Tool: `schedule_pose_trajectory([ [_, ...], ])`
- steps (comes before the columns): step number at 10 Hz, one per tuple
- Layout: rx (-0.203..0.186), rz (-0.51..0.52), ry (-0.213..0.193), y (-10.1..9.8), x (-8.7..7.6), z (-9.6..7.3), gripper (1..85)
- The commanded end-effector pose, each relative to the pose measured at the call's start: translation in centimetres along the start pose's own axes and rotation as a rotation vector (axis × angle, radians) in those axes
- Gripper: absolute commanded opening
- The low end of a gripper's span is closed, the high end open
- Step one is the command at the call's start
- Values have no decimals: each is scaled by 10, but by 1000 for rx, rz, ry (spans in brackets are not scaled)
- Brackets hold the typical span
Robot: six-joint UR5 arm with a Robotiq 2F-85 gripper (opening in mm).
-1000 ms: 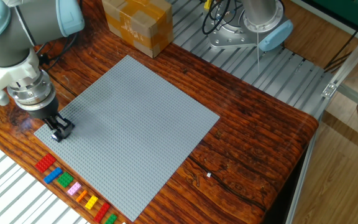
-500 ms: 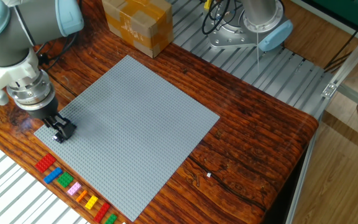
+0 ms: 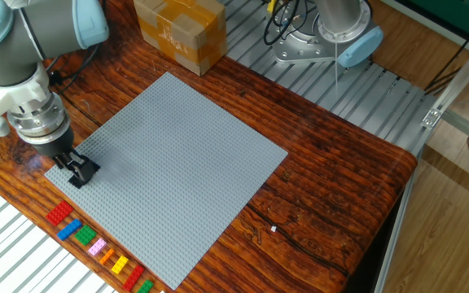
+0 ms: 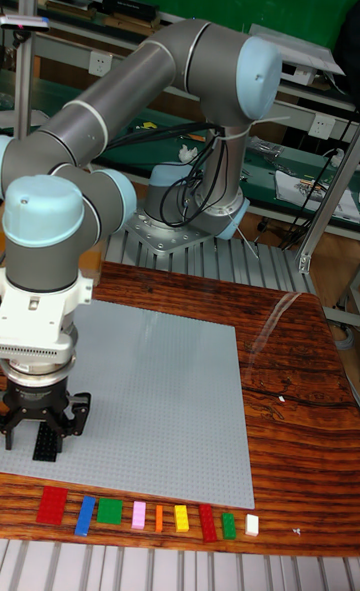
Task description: Build with small Lego blocks
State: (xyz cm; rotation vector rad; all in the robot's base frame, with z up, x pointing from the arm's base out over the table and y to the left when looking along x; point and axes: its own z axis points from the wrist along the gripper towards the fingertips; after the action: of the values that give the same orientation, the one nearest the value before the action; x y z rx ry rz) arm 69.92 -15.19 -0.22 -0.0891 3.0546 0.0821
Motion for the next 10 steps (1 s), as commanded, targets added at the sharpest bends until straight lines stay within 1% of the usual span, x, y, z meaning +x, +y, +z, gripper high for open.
schedule_pose_trajectory([
  [1, -4, 20, -4, -1, -1, 0, 633],
  [3, 4, 25, 6, -2, -1, -2, 633],
  [5, 24, 28, 19, -4, 1, -4, 623],
  [7, 22, 30, 19, -4, 1, -4, 620],
  [8, -4, 46, 17, 3, 0, -3, 620],
  [10, 7, 50, 19, 3, -3, -5, 620],
])
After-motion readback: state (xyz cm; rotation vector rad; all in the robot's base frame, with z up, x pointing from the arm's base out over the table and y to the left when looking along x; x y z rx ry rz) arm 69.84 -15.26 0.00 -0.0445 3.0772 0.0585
